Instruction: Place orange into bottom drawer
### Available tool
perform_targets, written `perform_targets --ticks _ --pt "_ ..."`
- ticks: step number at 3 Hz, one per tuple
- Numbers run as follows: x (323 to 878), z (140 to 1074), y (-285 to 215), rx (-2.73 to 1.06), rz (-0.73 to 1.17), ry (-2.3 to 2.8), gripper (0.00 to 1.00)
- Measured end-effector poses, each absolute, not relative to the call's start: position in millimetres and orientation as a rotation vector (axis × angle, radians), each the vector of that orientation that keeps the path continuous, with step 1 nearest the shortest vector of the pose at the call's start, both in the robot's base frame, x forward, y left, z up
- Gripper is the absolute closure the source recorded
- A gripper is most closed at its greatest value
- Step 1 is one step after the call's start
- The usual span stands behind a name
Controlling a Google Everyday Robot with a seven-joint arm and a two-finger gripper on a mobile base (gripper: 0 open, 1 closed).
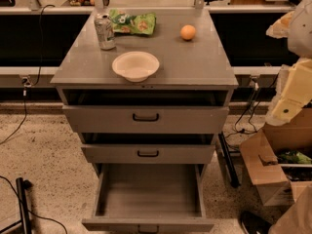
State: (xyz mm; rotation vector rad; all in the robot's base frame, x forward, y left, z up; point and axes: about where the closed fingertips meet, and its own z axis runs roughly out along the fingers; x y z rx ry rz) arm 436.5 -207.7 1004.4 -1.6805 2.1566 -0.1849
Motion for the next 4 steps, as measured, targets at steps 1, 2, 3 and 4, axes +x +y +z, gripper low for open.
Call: perform_targets --ticks 1,2,3,4 --pt "437 1004 -208 -1.68 -0.185 2.157 0.0" --pt "449 998 -206 -1.674 -0.253 2.182 0.0" --pt "513 992 -210 -1.649 -0.389 2.163 0.0" --pt "601 982 -220 -1.597 -0.452 2.101 0.0"
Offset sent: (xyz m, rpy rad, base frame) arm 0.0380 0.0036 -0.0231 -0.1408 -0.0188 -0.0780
